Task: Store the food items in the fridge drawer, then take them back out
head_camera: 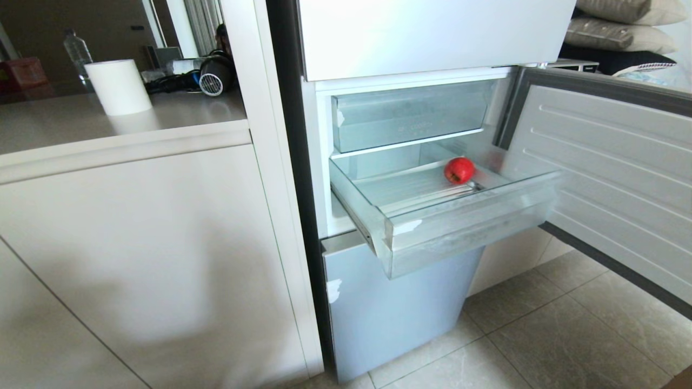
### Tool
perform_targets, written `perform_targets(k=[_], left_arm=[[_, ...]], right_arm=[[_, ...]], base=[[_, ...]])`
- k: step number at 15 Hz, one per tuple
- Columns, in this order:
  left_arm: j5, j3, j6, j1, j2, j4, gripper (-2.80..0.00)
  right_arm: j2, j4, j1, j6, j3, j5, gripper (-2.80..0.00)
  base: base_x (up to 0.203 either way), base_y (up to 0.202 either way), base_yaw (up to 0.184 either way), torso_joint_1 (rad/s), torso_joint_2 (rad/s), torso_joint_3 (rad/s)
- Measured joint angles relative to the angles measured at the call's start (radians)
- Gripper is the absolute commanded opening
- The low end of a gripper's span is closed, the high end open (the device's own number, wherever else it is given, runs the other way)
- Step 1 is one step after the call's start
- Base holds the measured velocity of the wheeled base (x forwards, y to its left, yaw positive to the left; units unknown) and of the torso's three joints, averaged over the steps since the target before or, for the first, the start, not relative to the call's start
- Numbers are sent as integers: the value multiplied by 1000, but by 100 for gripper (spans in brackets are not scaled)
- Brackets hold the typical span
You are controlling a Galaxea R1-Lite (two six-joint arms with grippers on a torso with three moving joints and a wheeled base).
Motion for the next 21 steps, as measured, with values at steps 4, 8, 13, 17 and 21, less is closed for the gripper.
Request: perform_targets(k=[4, 8, 13, 17, 21], left_arm=[[0, 0, 0, 0, 0, 0, -280], [0, 0, 0, 0, 0, 0, -280], [0, 0, 0, 0, 0, 0, -280], [0, 0, 0, 0, 0, 0, -280], [0, 0, 0, 0, 0, 0, -280]], right_arm=[[14, -27, 2, -2, 10, -2, 0], [20, -40, 6, -3, 10, -2, 0], [23, -52, 11, -4, 11, -2, 0], [31, -53, 12, -10, 14, -5, -280], [33, -53, 11, -8, 11, -5, -280]], base=[[0, 0, 0, 0, 0, 0], [0, 0, 0, 0, 0, 0], [0, 0, 0, 0, 0, 0], [0, 0, 0, 0, 0, 0], [0, 0, 0, 0, 0, 0]])
